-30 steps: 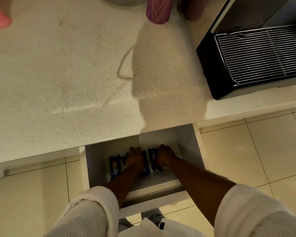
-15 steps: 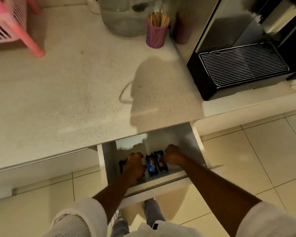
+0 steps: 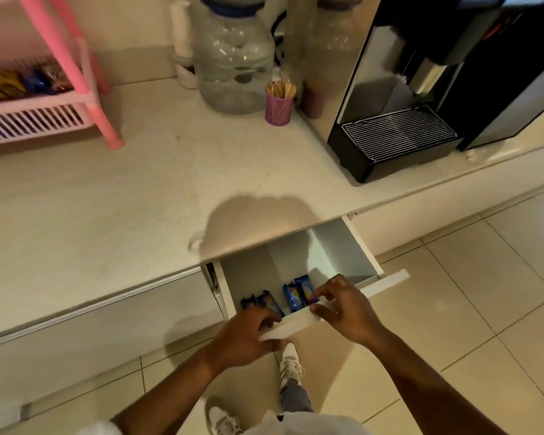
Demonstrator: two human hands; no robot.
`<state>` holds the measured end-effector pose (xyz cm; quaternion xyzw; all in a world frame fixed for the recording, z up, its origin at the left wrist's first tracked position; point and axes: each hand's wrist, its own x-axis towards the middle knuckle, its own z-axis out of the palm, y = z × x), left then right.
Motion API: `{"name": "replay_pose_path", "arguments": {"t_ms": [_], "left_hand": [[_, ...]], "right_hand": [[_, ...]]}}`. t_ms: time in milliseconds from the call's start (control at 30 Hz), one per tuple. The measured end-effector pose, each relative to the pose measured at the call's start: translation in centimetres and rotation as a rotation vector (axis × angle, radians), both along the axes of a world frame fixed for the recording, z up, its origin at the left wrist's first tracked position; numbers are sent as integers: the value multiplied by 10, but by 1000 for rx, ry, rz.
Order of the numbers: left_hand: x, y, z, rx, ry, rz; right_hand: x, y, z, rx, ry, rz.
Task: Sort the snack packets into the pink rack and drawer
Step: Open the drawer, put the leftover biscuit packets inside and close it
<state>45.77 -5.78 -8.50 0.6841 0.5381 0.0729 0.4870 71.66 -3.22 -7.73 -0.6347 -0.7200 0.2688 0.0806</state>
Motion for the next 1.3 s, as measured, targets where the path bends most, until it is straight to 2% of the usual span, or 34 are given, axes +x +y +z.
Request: {"name": "replay_pose_path", "arguments": {"t_ms": [100, 267, 467, 600, 767, 900, 1000, 1100, 1300], "left_hand": [[-7, -15, 5, 69, 49, 42], [-15, -33, 11, 172, 73, 161], [-28, -40, 16, 275, 205, 142], [-33, -33, 21, 332, 295, 171], [-42, -15, 21, 530, 451, 229], [-48, 2, 21, 506, 502, 331], [-53, 19, 26, 532, 552, 372], [-60, 41, 26, 504, 597, 305], [-66, 67, 22, 518, 607, 290]], "right_hand": [[-5, -22, -3, 81, 43, 37], [-11, -43, -6, 176, 187, -48], [-22, -50, -7, 278, 114, -150], [-28, -38, -2, 220, 35, -181], [-39, -5, 10, 134, -50, -144], [-50, 20, 11, 110, 64, -237], [-57, 37, 18, 152, -30, -257], [-61, 56, 23, 230, -117, -250], [-59, 99, 8, 283, -168, -18]]}}
